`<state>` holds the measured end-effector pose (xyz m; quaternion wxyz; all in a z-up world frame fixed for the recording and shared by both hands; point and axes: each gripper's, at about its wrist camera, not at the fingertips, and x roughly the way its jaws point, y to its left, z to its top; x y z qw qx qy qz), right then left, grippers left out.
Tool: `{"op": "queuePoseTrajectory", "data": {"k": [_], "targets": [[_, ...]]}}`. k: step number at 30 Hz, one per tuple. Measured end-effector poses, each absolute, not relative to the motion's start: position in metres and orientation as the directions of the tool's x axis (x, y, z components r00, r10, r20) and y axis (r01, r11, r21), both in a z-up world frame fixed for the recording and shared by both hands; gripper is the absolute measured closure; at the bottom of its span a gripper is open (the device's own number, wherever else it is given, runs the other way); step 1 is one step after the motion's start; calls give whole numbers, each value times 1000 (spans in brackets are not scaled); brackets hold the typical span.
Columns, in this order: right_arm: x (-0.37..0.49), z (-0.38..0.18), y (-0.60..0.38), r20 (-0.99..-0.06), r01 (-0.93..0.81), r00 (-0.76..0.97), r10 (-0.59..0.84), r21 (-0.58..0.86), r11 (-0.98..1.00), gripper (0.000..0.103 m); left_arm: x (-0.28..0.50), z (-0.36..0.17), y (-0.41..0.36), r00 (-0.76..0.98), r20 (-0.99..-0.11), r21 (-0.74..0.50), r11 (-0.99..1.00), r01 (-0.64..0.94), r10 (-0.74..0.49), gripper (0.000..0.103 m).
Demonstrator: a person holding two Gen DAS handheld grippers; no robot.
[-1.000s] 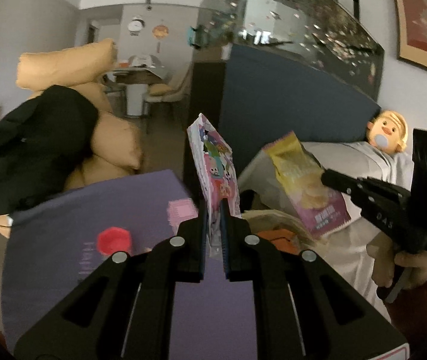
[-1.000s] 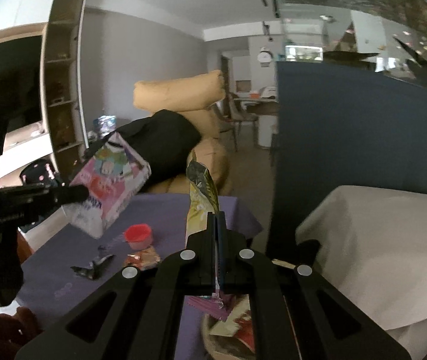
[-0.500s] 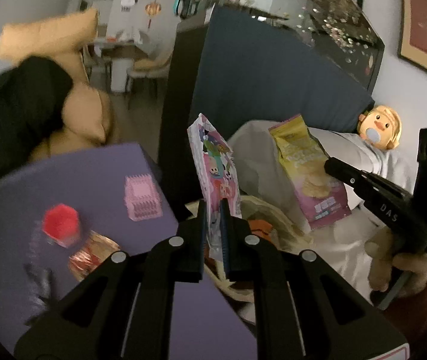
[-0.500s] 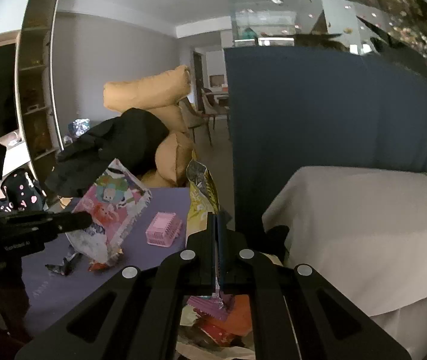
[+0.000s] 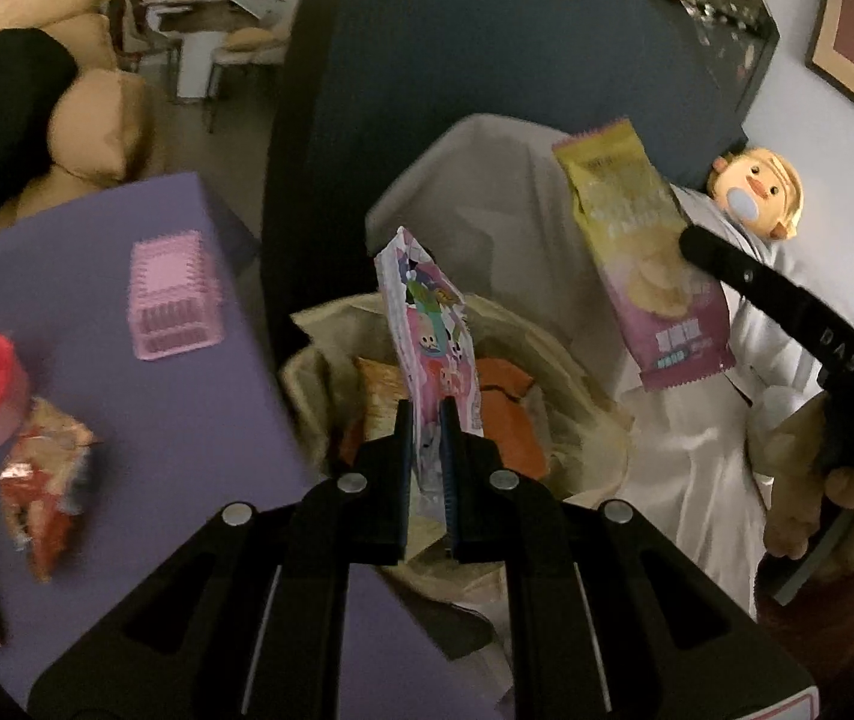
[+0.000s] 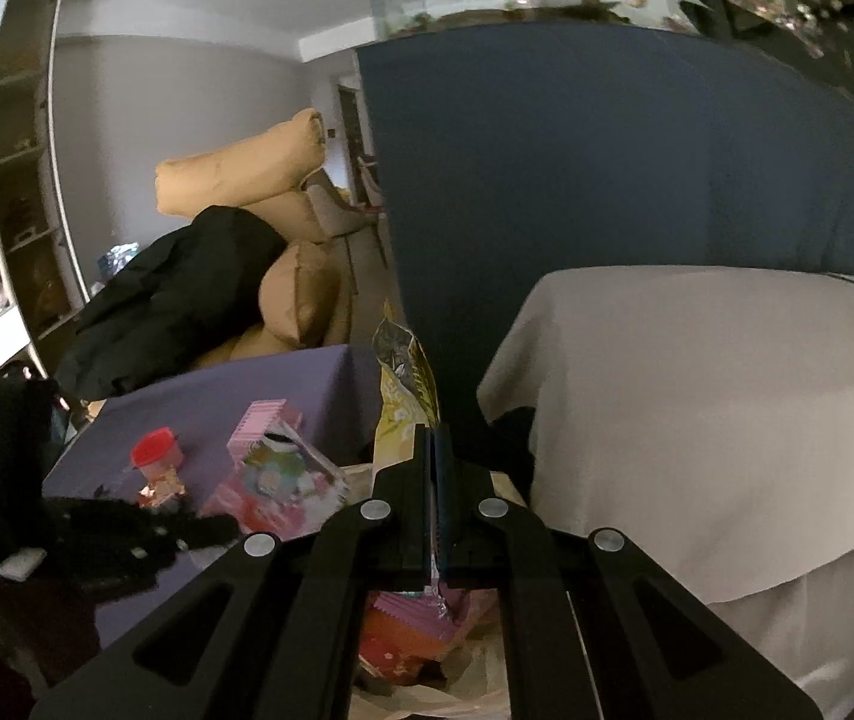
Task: Collect trash
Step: 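Lower both wrappers into the trash bag and open both tools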
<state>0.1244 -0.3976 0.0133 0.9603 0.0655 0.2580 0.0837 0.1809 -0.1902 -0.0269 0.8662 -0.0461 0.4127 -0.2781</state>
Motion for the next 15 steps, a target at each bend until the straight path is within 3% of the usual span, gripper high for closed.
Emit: {"op": "queuePoseTrajectory", "data": {"k": [15], "targets": [[125,0,-415,-504,-88,846,176,195,977,99,203,-80,-245,374,-813,-232,837,495,-447,95]]}}
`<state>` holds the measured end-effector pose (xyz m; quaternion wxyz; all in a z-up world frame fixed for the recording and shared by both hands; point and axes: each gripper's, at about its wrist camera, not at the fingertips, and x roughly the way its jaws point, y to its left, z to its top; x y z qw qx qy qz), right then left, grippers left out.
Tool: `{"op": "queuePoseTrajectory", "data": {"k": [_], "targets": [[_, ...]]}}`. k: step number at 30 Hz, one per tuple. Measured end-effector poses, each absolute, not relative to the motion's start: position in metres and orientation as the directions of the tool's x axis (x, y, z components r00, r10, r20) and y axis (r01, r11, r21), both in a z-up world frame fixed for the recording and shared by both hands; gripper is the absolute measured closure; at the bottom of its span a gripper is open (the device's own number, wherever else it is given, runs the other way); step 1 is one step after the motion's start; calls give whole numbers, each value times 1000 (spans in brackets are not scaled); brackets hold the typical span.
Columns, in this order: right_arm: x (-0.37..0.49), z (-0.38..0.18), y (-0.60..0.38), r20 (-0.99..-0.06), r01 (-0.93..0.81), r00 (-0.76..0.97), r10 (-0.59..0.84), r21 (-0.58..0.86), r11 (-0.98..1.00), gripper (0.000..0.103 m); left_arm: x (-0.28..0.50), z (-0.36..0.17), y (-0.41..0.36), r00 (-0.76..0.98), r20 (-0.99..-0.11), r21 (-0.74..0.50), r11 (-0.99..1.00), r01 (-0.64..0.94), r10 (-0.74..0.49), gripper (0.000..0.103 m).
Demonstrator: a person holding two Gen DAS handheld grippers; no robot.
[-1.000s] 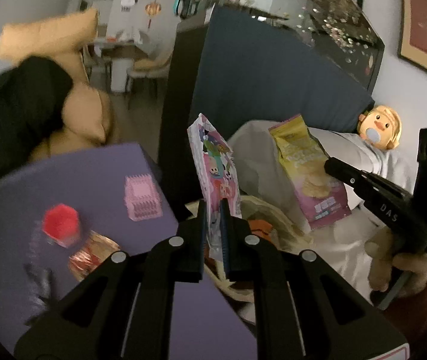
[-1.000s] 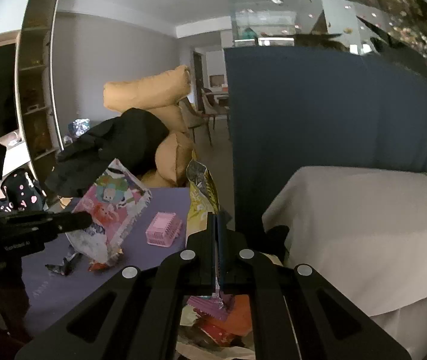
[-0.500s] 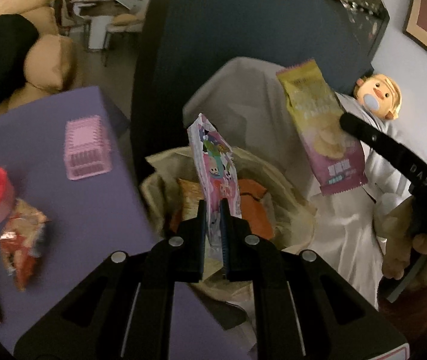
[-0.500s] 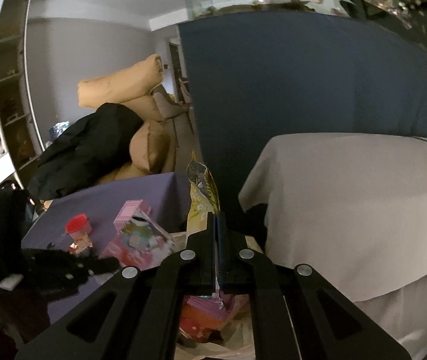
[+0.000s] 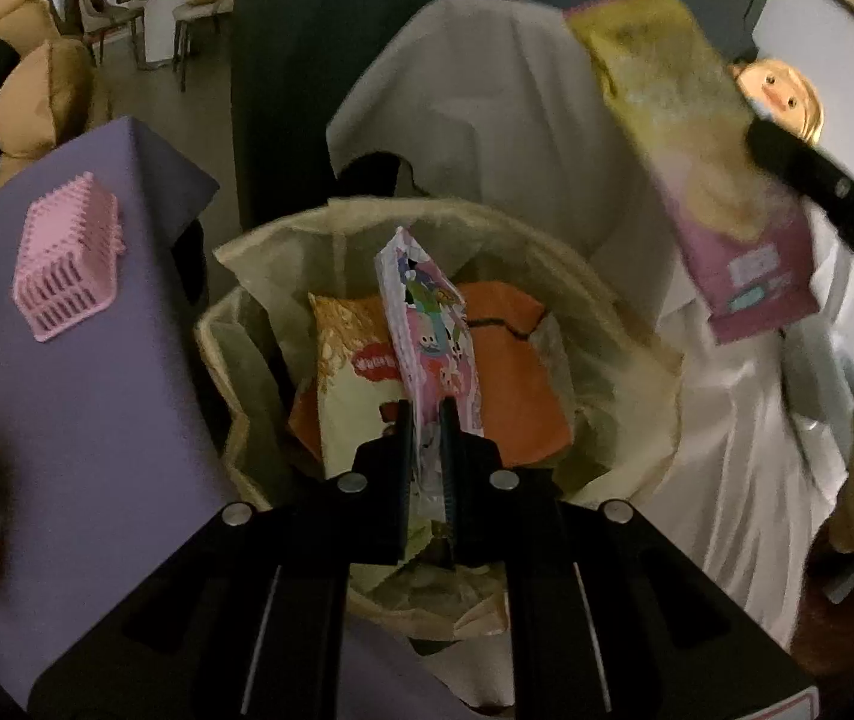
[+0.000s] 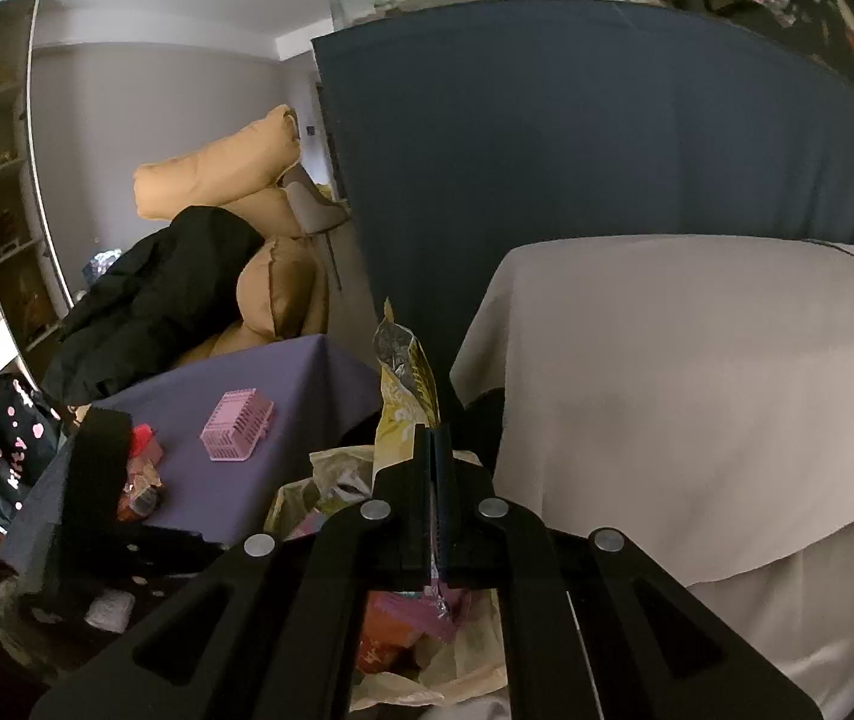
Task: Collect trash
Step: 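Lower both wrappers into the trash bag and open both tools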
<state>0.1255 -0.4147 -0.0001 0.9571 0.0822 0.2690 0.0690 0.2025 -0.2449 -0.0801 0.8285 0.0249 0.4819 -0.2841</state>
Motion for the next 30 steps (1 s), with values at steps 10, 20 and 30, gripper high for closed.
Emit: {"op": "queuePoseTrajectory", "data": {"k": [10,20,30], "targets": [[122,-4,-421,-511,-78,842,173,201,976,99,208,-86,-251,379,-816,-216,839,500,-437,87],[129,-8,-410,-516,-97,834,196,213,972,99,185,-34,-214,520,-739,-170,866,470,-427,66],[151,-32,-350,-580,-199,761,290,218,956,99,156,-6,-133,568,-705,-212,891,402,-424,59]]}}
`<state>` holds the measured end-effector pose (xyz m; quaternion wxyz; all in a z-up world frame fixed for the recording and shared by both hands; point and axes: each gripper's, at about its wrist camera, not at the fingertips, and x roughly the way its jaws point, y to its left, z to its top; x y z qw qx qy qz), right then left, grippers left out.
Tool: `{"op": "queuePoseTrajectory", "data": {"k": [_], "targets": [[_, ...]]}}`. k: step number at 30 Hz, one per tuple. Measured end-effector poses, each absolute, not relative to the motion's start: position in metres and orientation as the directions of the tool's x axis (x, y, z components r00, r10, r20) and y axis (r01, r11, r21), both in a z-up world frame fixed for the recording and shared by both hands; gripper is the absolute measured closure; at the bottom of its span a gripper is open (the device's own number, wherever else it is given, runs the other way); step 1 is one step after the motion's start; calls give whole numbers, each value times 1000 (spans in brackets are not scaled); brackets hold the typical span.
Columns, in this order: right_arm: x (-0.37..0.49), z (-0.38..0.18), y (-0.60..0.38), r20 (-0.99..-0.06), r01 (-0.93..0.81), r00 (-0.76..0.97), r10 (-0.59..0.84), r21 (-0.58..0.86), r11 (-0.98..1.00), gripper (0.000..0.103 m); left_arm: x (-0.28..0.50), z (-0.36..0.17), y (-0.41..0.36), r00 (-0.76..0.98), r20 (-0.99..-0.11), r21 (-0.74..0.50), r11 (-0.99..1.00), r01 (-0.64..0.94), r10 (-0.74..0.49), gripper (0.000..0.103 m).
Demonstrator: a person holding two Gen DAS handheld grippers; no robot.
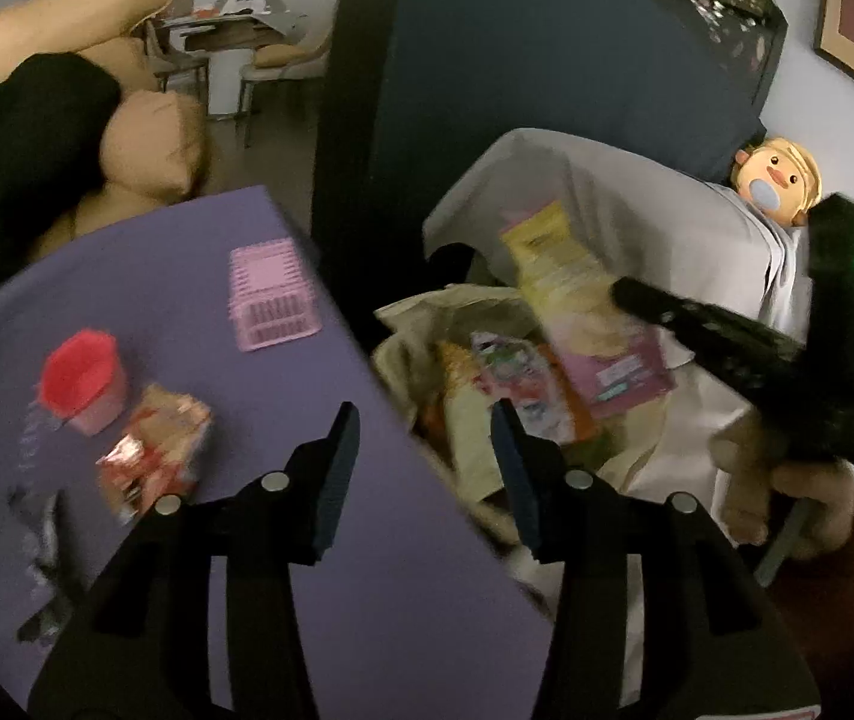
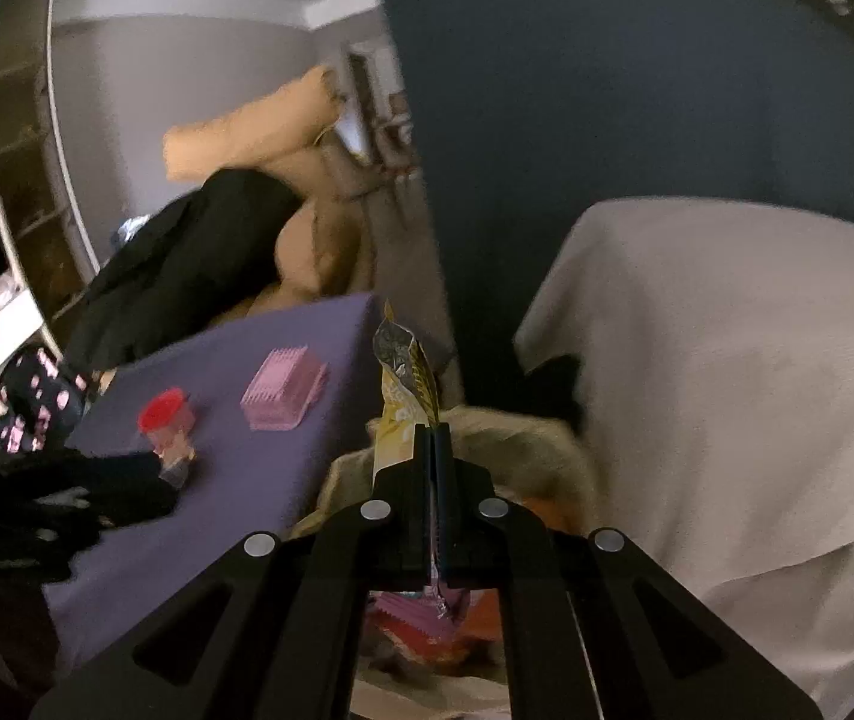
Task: Collect trash
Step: 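Lower both wrappers into the trash bag and open both tools, then move both tools back to the table and grasp the red chip packet with the right tool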
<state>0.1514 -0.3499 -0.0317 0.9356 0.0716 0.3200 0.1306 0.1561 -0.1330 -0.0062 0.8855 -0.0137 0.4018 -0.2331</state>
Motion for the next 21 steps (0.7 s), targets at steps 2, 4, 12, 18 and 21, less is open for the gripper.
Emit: {"op": "queuePoseTrajectory", "data": {"k": [2,4,12,18,21], "targets": [[160,-45,-337,-608,-211,733,304,222,952,99,150,-8,-119,567,-709,-218,895,389,-419,59],[172,-67,-321,-662,-222,689,294,194,956,99,146,-10,-105,564,-711,-234,897,374,-420,59],[199,-140,-324,-830,-111,529,176,138,984,99,141,-27,-50,580,-720,-270,924,271,-381,59],[193,-132,-323,-819,-103,541,189,159,982,98,142,-36,-25,577,-726,-304,928,217,-373,59],[183,-113,-324,-798,-106,570,196,165,981,98,138,-32,-14,595,-715,-305,930,206,-367,59]]}}
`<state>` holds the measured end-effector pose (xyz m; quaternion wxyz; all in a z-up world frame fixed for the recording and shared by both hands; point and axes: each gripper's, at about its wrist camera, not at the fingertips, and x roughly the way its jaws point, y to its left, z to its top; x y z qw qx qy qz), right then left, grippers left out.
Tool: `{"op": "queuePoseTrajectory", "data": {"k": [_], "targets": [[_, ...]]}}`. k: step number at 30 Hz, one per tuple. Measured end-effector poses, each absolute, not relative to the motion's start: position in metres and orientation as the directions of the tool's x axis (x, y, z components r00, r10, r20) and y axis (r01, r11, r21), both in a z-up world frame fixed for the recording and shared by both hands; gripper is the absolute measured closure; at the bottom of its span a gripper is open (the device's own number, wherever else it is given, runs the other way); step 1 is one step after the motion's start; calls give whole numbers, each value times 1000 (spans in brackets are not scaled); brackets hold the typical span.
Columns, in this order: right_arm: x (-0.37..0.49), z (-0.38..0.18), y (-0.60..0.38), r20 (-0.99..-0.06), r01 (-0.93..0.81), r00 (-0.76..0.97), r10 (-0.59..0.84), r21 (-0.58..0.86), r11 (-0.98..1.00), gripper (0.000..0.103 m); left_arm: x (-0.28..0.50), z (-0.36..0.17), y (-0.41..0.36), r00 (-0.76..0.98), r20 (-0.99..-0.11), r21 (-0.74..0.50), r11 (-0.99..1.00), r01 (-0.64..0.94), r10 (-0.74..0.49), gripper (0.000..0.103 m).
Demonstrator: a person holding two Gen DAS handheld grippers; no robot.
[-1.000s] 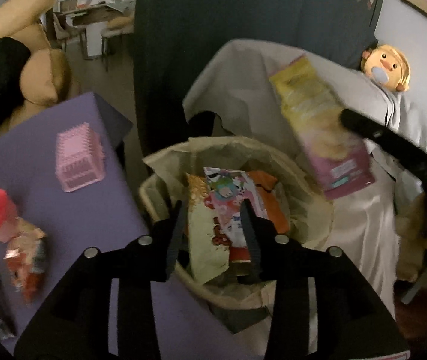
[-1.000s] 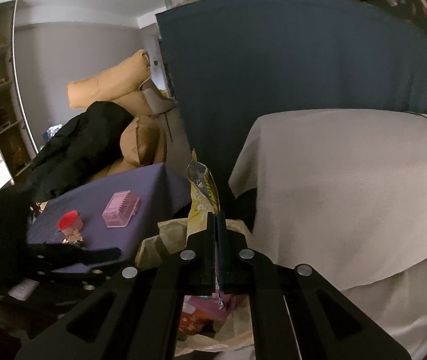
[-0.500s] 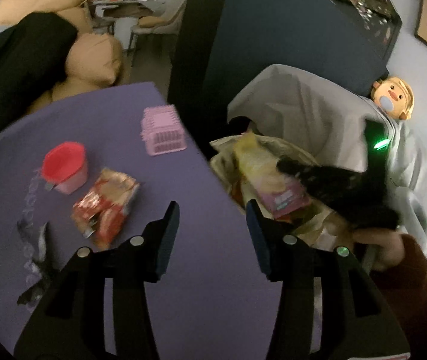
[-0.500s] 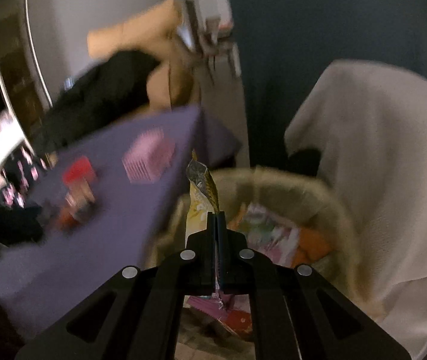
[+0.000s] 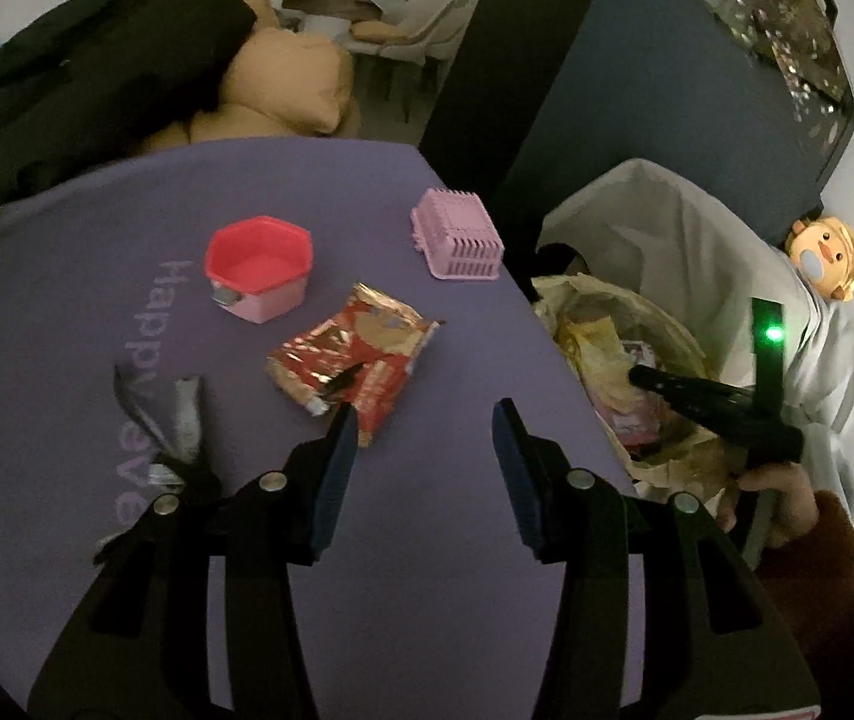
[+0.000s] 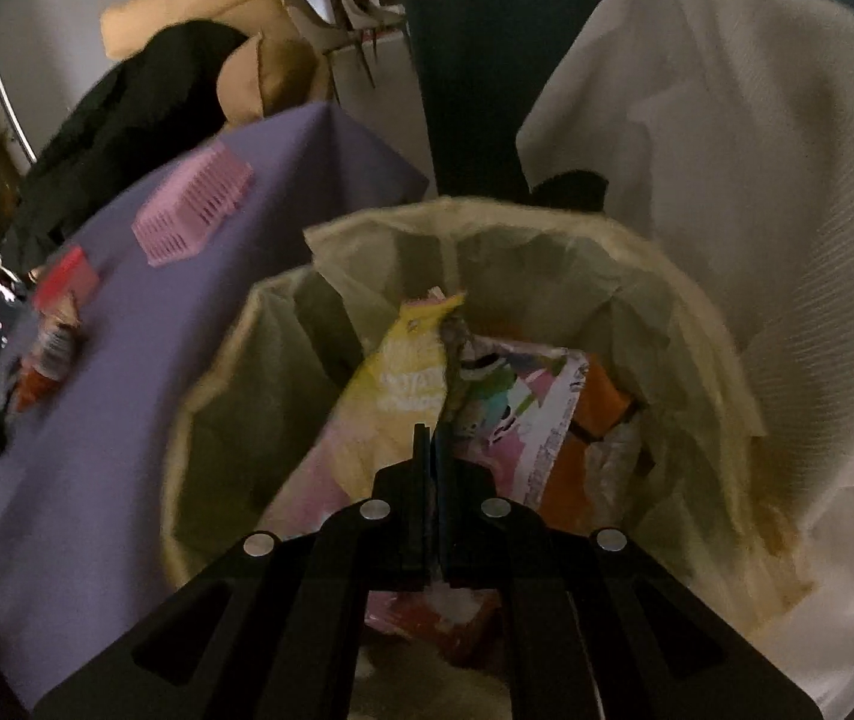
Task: Collect trash
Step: 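Move both tools back to the table and grasp the red chip packet with the right tool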
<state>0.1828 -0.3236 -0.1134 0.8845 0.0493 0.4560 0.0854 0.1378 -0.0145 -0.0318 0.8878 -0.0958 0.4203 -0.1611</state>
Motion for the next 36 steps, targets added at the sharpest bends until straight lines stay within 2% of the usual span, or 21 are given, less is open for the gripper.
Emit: {"op": "queuePoseTrajectory", "data": {"k": [4,9,10,11,13,15,23,29,34,36], "targets": [[167,-82,-324,-758,-112,629,175,135,984,97,129,-18,7,652,-679,-294,939,180,-337,54],[143,-41,-312,-684,-174,692,231,152,973,95,115,-5,46,717,-648,-277,956,91,-256,53],[140,-33,-306,-668,-196,700,252,160,968,84,114,-5,52,723,-647,-274,959,77,-243,52],[137,-27,-300,-655,-216,706,271,166,962,66,111,-4,60,731,-645,-270,961,58,-225,51],[134,-17,-282,-621,-282,707,338,190,940,47,105,-5,72,738,-643,-268,963,32,-204,50],[130,-10,-262,-602,-342,701,382,186,921,46,100,-8,86,740,-647,-269,963,4,-184,49],[135,-15,-174,-653,-426,644,399,127,896,46,78,-20,127,746,-650,-282,957,-60,-145,49],[155,-41,-143,-694,-396,576,432,226,890,46,66,-32,144,742,-658,-274,958,-79,-127,49],[175,-65,-123,-756,-306,549,356,214,928,46,65,-39,148,740,-661,-274,959,-78,-128,49],[183,-72,-121,-753,-294,539,376,251,922,46,66,-41,149,738,-663,-272,959,-78,-128,49]]}}
